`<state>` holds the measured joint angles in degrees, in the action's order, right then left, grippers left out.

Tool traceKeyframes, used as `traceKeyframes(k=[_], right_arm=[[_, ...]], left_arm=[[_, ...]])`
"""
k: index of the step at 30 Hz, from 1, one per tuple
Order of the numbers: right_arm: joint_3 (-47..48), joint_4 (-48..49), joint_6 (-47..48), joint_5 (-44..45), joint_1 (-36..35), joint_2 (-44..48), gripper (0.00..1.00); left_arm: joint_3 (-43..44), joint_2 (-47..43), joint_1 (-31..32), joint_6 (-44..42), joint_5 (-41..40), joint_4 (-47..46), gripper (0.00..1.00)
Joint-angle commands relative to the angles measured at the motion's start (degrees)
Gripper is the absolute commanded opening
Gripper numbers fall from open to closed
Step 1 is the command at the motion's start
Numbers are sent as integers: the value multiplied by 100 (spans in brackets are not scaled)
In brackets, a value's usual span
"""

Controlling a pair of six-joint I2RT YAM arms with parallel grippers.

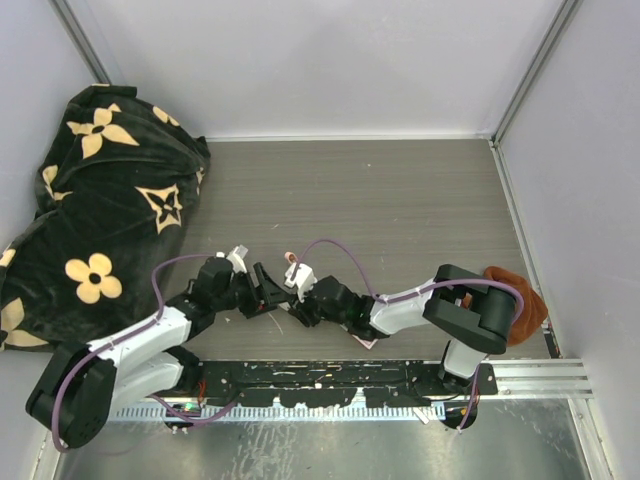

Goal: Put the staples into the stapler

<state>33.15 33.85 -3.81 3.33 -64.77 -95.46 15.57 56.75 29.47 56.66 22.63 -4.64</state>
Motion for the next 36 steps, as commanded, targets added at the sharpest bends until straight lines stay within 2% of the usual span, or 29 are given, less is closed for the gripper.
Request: traceKeyframes(k=[1,9,13,17,27,32,36], right_arm=[[-65,633,-88,-144,-10,323,1],[-200,812,-152,-219,-9,444,1],[-212,833,-180,-258,-9,460,1],[-216,877,-201,-317,-9,467,1],[-250,978,-241,-362,-10,533,1],[-284,1120,-338,-360,-9,532,1],[-325,1252,-395,-342,-9,600,1]], left_arm=[[16,196,-38,151,255,-743,66],[-10,306,-38,55,-37,-549,63],[-45,254,-43,-32,-276,-365,68],[-27,355,-38,-26,-154,-481,69],[-73,666,-38,292,277,-1194,53],[-137,707,-38,489,411,-1397,51],[-164,825,-38,486,494,-1395,55]])
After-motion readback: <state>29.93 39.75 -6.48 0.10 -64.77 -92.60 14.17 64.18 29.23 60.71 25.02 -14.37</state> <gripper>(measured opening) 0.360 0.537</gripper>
